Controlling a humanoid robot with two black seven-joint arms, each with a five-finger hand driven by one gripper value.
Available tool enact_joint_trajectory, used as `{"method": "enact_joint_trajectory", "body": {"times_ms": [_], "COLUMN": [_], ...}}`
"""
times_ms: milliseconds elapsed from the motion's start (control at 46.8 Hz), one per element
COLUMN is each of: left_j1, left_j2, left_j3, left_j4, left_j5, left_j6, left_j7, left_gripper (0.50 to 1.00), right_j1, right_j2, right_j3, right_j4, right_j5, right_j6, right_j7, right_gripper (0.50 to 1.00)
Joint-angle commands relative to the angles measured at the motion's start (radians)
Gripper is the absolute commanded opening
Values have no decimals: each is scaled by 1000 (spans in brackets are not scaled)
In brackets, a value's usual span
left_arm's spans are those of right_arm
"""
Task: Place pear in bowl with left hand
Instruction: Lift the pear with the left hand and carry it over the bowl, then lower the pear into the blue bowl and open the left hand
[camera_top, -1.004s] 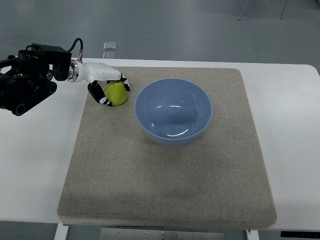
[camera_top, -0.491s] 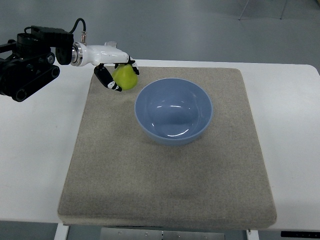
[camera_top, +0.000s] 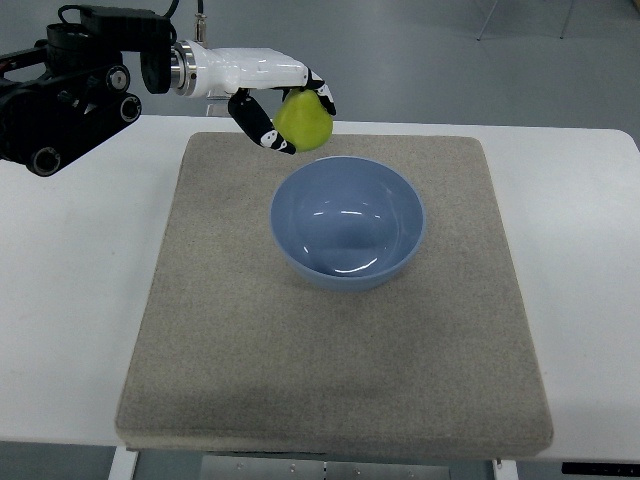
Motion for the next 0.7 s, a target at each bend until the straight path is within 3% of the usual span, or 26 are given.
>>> {"method": "enact_joint_trajectory", "body": {"times_ms": [0, 342, 683], "left_j1": [-2, 7, 21], "left_j2": [4, -10, -89], "left_j3": [0, 9, 29], "left_j4": [-51, -98, -97], "left_j5": [0, 1, 4], "left_j6": [-3, -12, -43], "left_j7": [0, 0, 0], "left_gripper": [500, 500, 500], "right_j1": [0, 0, 0], "right_j2": [0, 0, 0], "right_j3": [0, 0, 0], "right_j4": [0, -1, 0], "right_j5": [-1, -1, -1], "right_j6": [0, 0, 0], "right_j7": [0, 0, 0], "right_gripper": [924, 924, 924]}}
